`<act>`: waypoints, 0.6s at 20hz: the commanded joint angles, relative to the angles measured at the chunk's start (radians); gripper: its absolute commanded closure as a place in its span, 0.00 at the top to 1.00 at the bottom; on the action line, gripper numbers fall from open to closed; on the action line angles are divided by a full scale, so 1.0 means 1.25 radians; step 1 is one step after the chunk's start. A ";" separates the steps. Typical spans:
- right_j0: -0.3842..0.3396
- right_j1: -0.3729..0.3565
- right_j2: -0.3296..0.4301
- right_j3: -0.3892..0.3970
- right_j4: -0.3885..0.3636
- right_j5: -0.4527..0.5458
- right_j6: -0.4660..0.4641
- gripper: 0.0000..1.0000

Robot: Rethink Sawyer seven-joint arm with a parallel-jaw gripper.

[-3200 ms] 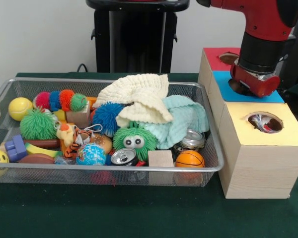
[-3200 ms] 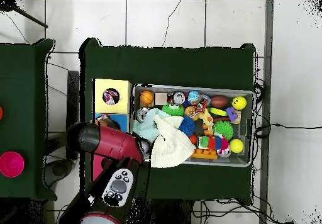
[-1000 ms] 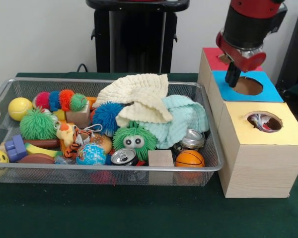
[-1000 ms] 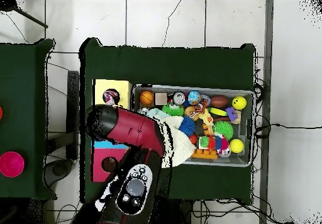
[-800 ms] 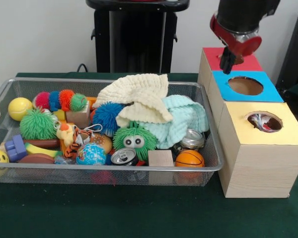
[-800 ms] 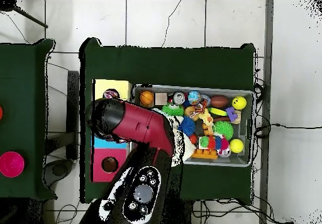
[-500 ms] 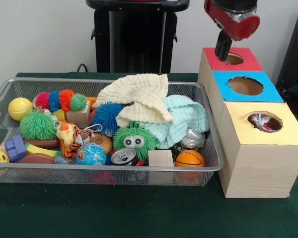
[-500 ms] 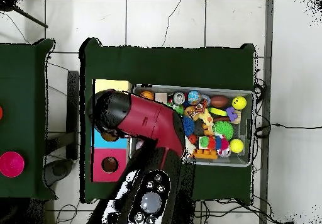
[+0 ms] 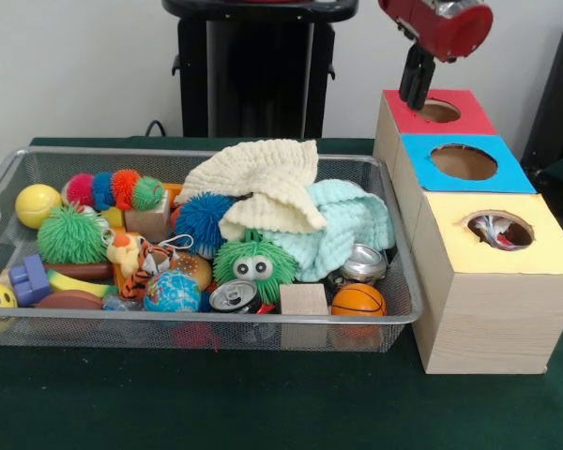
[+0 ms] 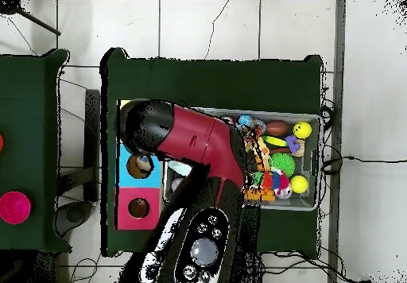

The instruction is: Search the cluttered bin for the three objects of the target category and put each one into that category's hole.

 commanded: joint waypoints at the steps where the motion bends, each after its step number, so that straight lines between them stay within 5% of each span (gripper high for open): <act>1: -0.092 0.124 0.119 -0.010 -0.040 -0.051 -0.046 0.00; 12: -0.168 0.187 0.174 0.002 -0.075 -0.165 -0.091 0.00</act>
